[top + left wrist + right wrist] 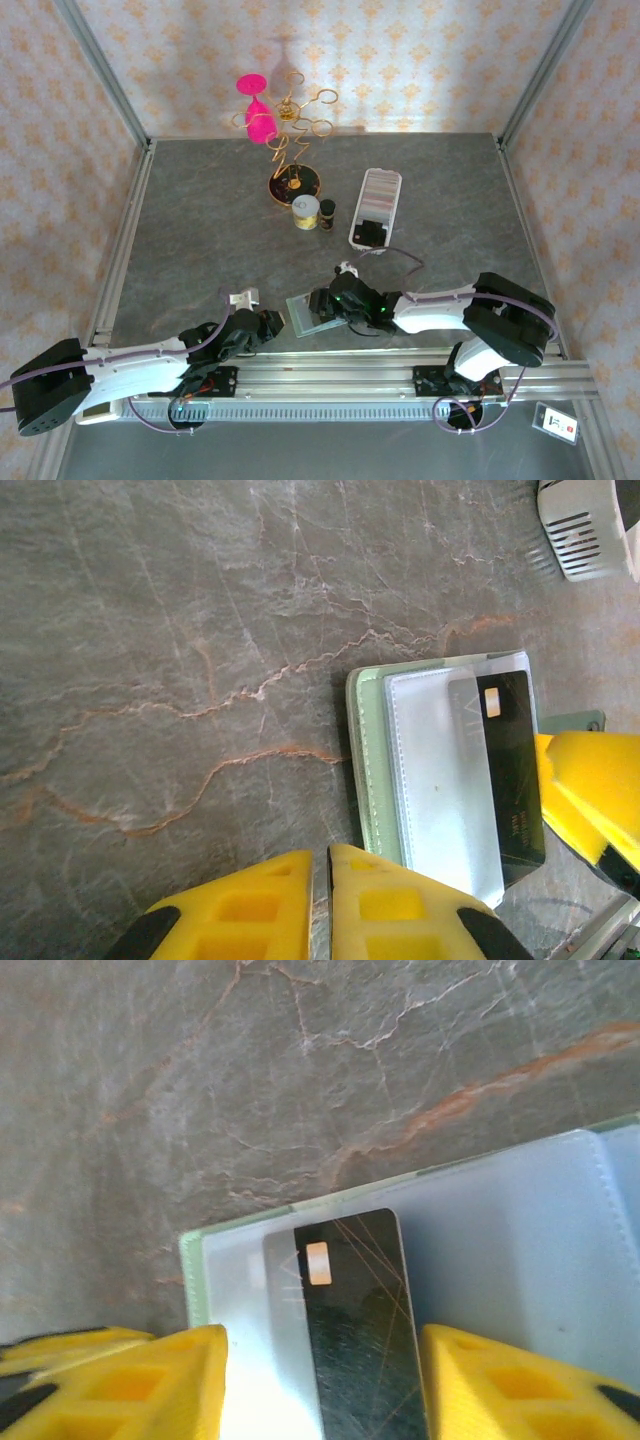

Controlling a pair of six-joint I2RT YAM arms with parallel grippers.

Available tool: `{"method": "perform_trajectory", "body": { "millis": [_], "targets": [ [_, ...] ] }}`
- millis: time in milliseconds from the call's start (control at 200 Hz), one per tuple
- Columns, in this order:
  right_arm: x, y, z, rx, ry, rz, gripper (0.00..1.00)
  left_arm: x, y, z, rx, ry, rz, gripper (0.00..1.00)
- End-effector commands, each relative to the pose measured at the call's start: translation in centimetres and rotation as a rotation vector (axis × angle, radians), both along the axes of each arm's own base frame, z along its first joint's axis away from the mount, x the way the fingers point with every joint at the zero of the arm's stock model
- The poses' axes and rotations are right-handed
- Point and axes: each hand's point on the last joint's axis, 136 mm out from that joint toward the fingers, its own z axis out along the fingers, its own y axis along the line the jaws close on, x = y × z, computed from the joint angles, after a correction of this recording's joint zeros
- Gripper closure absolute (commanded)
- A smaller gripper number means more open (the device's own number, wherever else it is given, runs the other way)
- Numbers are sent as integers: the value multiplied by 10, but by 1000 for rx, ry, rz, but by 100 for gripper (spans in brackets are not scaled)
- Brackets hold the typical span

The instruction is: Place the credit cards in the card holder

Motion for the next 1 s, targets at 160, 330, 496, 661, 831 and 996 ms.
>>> {"method": "perform_trajectory", "body": {
  "millis": [160, 330, 496, 661, 831, 996],
  "targets": [
    [3, -17, -14, -127, -5, -37, 76, -2, -1, -4, -11, 8, -3, 86],
    [-2, -5, -12, -123, -14, 6, 78, -1, -6, -2, -9, 6, -25, 87],
    [-7, 12, -9, -140, -29, 56, 79, 0, -9, 0, -17, 3, -28, 87],
    [-14, 29, -11, -140, -32, 94, 80, -1, -9, -2, -15, 8, -30, 87],
    [-20, 45, -7, -133, -43, 124, 82, -2, -7, -4, -15, 12, -26, 87],
    [-15, 37, -6, -171, -68, 95, 78, -2, -4, -4, -4, 9, -18, 87]
  ]
}}
